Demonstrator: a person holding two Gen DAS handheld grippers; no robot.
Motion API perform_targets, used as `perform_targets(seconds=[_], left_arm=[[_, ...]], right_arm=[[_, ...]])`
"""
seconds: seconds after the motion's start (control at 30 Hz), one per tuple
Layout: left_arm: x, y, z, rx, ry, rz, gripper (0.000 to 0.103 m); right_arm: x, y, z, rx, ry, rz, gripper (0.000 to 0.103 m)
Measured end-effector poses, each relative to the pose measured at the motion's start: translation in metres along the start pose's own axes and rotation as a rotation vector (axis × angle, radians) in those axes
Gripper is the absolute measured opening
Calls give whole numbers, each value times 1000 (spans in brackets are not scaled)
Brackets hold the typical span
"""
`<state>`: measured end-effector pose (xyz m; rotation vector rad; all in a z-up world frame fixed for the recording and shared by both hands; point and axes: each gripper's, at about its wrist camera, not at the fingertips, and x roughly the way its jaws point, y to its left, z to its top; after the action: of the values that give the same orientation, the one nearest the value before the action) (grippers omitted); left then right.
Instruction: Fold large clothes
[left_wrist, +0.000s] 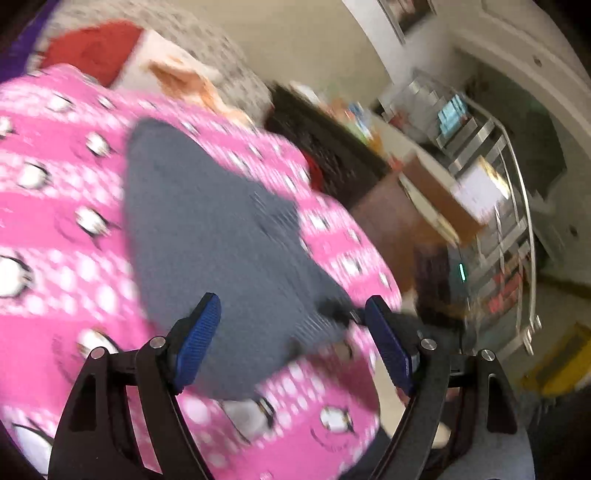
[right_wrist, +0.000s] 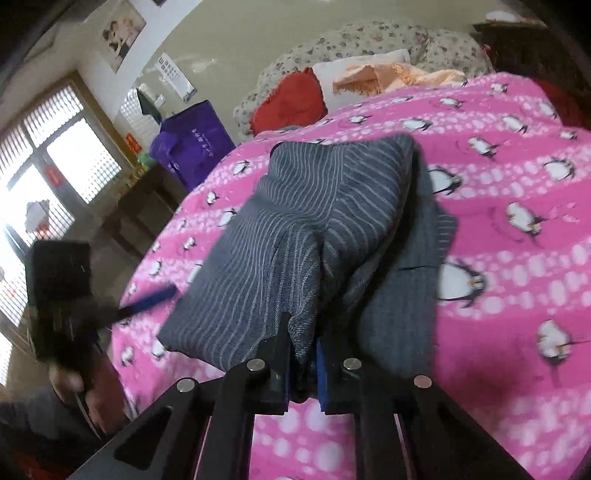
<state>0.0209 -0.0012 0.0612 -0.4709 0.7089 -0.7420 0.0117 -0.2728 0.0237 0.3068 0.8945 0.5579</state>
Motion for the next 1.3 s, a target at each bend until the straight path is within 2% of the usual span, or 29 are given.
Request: perform_targets(seconds=[0.07,0.1,0.17,0.23,0.3,0.37,0.43,0.5,0.57,0.63,0.7,0.77,0.8,0.9,0.93,0.97,1.0,1.03,1.07,1.13,1.23,1.3], left_arm=[[6,4,6,-17,-11,54,81],[16,4,6,-12,8,98,81],[42,6,-5,18,91,198,80],[69,10,-29,62,204,310,70],[70,15,-44,83,214,343,71],[68,18,-50,76,216,329,71],[68,20,-49,72,219,323,71],[68,21,-50,73,217,319,71],[68,22,-49,64,215,314,71],[64,22,-44,54,209,306,70],[48,16,-37,53,152,313,70],[30,6,-30,81,76,353,69],[20,-3,-26,104,28,338,69],[6,-32,-19,164,-51,217,69],[8,-37,-20,182,-52,190,69],[16,-36,-23,187,-17,191,69],[35,-26,-32,164,80,223,68],[45,-19,-39,150,117,251,68],[55,-8,-52,167,149,315,65],[58,-11,-62,277,135,350,66],[58,-15,-55,262,152,365,66],[51,-18,-47,234,150,348,66]], right_arm=[[4,-6,-6,-9,30,-9,10],[9,-8,-9,-10,41,-22,11],[22,-18,-17,25,60,-21,15],[20,-21,-16,57,50,-34,18],[9,-13,-12,25,40,-70,21],[-14,9,-5,-70,-20,-176,21],[-32,30,3,-132,-93,-227,23],[-44,55,11,-194,-170,-196,23],[-33,67,12,-228,-145,-152,23],[3,60,2,-241,-38,-202,19],[47,24,-16,-159,111,-272,18],[46,7,-22,-106,39,-209,17],[44,4,-20,-93,38,-197,17],[42,6,-20,-119,38,-211,17],[43,8,-20,-134,35,-217,17],[43,8,-20,-135,34,-217,17],[42,5,-20,-128,31,-212,17],[43,4,-22,-122,30,-208,17],[43,7,-24,-120,25,-194,17],[48,11,-26,-128,20,-186,17],[47,14,-24,-126,36,-193,18],[42,16,-17,-110,53,-183,18]])
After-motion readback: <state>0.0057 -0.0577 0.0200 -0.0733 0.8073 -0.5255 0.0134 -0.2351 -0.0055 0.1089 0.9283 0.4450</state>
